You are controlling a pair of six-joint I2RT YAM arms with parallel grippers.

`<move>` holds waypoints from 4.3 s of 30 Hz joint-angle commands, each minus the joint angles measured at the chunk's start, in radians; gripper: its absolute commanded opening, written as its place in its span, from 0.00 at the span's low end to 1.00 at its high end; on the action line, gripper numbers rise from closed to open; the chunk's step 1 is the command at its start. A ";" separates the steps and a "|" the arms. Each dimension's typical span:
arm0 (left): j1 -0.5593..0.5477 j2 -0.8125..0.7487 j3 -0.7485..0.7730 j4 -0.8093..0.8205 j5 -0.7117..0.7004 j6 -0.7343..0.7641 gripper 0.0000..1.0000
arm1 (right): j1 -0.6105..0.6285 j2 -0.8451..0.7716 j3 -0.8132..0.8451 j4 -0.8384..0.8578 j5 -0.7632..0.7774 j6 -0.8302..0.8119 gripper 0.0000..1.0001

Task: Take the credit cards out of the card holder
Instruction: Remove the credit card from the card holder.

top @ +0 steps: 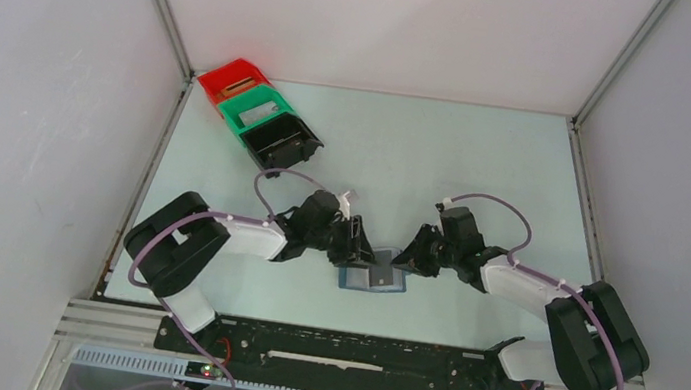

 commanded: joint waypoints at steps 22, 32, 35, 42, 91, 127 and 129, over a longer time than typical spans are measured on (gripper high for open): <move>0.018 0.081 -0.105 0.193 -0.016 -0.079 0.42 | 0.076 -0.095 0.022 0.002 0.109 0.000 0.20; 0.028 0.075 -0.116 0.196 -0.014 -0.073 0.42 | 0.077 -0.101 0.022 -0.058 0.139 -0.015 0.23; 0.031 0.068 -0.121 0.198 -0.014 -0.071 0.41 | 0.077 -0.087 0.022 -0.049 0.115 -0.021 0.23; 0.040 0.047 -0.128 0.193 -0.010 -0.065 0.41 | 0.084 -0.051 0.022 -0.022 0.079 -0.023 0.24; 0.152 -0.361 -0.047 -0.235 -0.054 0.154 0.47 | 0.271 0.120 0.187 0.048 0.048 0.002 0.38; 0.125 -0.016 -0.189 0.145 0.013 0.002 0.45 | 0.165 0.134 0.087 0.173 -0.031 0.083 0.32; 0.137 -0.003 -0.207 0.167 0.014 -0.006 0.45 | 0.174 0.147 0.092 0.180 -0.031 0.090 0.31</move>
